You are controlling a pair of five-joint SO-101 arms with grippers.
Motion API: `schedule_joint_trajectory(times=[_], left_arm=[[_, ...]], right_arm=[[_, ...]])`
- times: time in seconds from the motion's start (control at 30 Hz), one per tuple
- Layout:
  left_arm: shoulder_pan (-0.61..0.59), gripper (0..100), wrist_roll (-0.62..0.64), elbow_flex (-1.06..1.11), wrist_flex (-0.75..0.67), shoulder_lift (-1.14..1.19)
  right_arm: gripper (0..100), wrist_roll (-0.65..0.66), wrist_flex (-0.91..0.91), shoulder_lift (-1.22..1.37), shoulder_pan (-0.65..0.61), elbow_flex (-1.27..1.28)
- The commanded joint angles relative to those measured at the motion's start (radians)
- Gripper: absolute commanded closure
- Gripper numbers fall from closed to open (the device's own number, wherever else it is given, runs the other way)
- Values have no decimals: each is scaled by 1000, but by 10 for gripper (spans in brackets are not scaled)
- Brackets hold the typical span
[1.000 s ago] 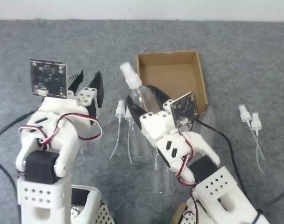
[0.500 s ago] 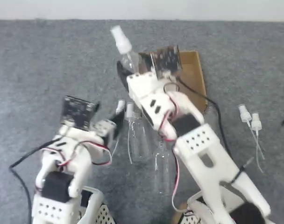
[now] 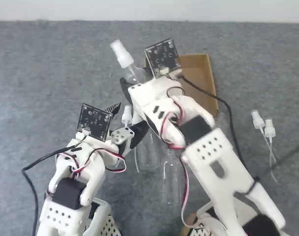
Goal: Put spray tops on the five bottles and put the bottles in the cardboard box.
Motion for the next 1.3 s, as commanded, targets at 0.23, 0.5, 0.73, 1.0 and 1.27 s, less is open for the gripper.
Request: schedule_joint_trajectory(times=[0.23,0.5,0.73,1.0,1.27], left_arm=[[2,709,-11,1,-34,-9],[-84,709,-11,1,-41,-9],[-175,758,-40,-16,107,-18],[-436,843,-80,114,21,-18],[-456,857,-75,137,-6,-18]], right_arm=[[994,5,159,-211,-5,-71],[994,8,137,-205,42,-71],[994,6,-222,47,202,-57],[994,11,-638,432,228,-101],[994,6,-638,734,285,-364]])
